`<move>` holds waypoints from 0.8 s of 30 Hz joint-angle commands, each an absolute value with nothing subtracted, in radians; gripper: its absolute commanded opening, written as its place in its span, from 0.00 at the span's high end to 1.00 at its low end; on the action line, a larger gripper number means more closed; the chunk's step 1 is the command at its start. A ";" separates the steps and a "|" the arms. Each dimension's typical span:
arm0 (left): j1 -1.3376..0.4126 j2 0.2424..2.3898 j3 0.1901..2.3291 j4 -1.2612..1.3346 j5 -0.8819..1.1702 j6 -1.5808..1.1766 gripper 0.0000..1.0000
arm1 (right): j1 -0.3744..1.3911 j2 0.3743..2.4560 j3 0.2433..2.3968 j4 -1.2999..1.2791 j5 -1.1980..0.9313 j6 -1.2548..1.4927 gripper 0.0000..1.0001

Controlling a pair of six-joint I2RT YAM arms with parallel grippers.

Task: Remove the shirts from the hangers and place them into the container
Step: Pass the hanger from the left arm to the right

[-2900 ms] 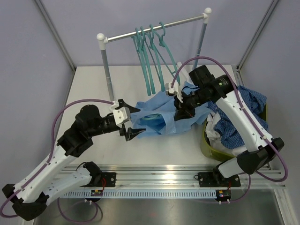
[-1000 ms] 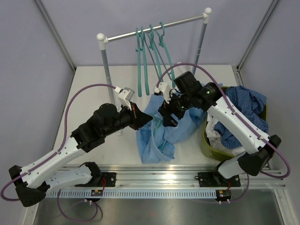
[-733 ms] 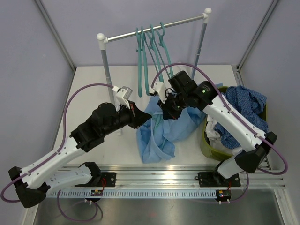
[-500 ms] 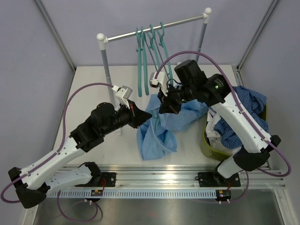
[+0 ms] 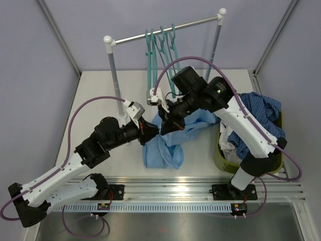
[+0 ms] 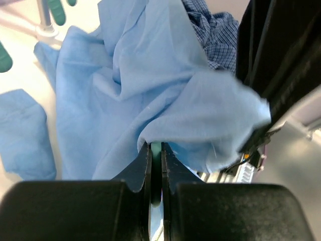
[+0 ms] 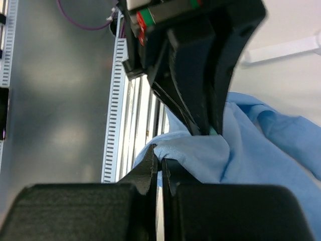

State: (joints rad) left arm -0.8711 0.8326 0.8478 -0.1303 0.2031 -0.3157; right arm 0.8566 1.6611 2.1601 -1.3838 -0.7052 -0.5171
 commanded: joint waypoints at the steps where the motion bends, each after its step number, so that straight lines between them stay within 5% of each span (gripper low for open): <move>1: -0.867 0.789 0.799 0.027 0.285 -0.181 1.00 | 0.957 1.678 2.197 -1.396 -0.769 -0.548 1.00; 7: -0.864 0.625 0.729 0.017 0.252 -0.074 1.00 | 0.948 1.620 2.175 -1.358 -0.611 -0.563 0.90; 16: -0.845 0.546 0.661 0.044 0.219 -0.071 1.00 | 0.943 1.652 2.158 -1.417 -0.508 -0.636 0.18; 24: -0.818 0.627 0.617 0.114 0.324 -0.074 1.00 | 0.868 1.513 2.083 -1.446 -0.405 -0.790 0.08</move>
